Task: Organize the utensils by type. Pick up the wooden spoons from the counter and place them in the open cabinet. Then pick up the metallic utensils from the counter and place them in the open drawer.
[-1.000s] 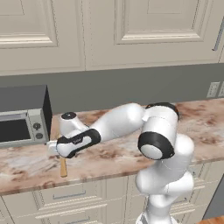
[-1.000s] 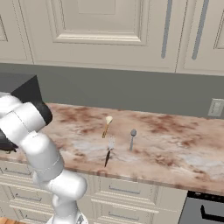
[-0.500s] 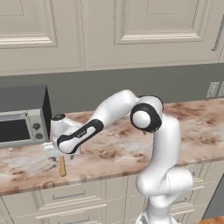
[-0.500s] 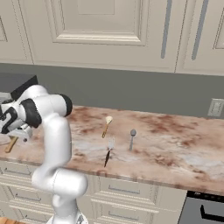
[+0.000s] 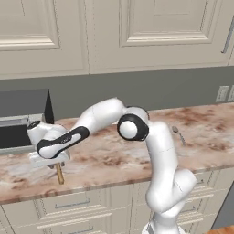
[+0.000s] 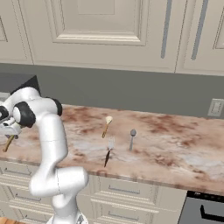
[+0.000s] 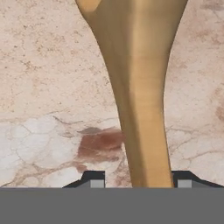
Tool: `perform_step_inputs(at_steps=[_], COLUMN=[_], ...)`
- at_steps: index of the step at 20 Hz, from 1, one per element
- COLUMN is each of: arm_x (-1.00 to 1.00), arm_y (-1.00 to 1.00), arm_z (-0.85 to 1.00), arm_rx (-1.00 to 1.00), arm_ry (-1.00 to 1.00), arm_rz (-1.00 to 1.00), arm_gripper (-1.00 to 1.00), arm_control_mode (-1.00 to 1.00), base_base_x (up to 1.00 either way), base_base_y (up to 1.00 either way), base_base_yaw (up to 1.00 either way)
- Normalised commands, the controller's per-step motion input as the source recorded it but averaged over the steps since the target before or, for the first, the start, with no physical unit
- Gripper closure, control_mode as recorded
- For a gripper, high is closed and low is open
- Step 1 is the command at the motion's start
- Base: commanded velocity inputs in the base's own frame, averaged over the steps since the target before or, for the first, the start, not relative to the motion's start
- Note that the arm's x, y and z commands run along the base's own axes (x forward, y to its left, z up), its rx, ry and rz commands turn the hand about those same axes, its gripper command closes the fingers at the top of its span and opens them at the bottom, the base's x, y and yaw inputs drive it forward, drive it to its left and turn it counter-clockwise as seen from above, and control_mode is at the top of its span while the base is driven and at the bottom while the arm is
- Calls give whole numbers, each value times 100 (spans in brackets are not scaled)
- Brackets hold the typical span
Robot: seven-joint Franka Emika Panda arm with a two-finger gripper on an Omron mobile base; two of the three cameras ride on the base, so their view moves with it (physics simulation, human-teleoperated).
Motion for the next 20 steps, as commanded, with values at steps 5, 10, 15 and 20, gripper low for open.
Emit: perform_step_inputs(at_steps=[5, 10, 15, 20], arm_x=[-20, -40, -50, -28], arm_y=[-29, -62, -65, -48], arm_z=[-38, -13, 30, 80], arm_rx=[12, 28, 27, 17], arm_ry=[-3, -19, -21, -2], arm_rz=[-3, -1, 0, 0], arm_gripper=[100, 100, 100, 100], arm_control_mode=[-100, -100, -100, -100], base_base_x=[0, 0, 0, 0], base_base_y=[0, 0, 0, 0], base_base_yaw=[0, 0, 0, 0])
